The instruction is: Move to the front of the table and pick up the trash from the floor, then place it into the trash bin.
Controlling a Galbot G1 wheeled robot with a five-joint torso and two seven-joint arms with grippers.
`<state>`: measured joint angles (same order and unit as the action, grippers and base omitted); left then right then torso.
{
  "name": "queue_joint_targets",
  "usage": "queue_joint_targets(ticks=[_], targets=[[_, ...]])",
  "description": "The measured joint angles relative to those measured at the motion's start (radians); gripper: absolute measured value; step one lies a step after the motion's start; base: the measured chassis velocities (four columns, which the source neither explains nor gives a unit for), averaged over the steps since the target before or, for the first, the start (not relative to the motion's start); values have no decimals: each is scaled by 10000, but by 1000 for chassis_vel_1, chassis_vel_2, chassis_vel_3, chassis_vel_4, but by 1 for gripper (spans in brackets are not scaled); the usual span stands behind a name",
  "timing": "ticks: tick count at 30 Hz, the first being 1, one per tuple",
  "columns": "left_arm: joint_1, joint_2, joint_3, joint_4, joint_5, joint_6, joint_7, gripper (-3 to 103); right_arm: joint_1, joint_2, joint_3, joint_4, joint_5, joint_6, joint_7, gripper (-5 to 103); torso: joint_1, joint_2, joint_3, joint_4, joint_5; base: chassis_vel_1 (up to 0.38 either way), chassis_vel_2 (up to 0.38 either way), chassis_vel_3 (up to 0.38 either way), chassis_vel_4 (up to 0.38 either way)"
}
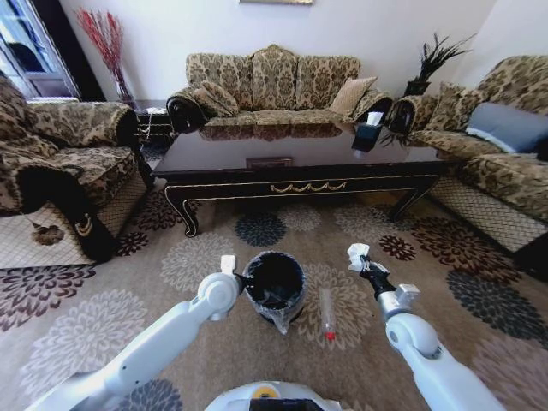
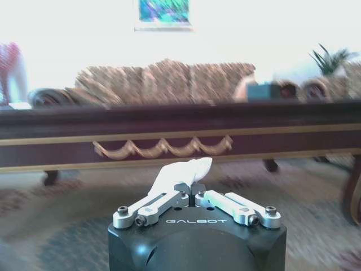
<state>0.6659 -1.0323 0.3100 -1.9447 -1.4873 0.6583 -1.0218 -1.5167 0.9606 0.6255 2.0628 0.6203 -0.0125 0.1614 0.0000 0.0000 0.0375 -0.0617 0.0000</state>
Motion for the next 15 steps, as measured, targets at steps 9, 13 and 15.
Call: queue_joint_targets(ticks=[9, 13, 15], targets=[[-1041, -621, 1075, 549, -352, -130, -299, 0, -1520, 67, 456, 2009, -589, 177, -422, 1, 0, 0, 1, 2, 0, 0, 0, 0, 0], [-1478, -843, 1413, 689, -569, -189, -446, 0, -2093, 223, 278, 2363, -1136, 400, -669, 1, 0, 0, 1, 1, 1, 0, 0, 0, 0], [-1505, -855, 1439, 694, -580, -192, -459, 0, -2146, 238, 255, 2383, -1210, 438, -717, 1, 0, 0, 1, 1, 1, 0, 0, 0, 0]])
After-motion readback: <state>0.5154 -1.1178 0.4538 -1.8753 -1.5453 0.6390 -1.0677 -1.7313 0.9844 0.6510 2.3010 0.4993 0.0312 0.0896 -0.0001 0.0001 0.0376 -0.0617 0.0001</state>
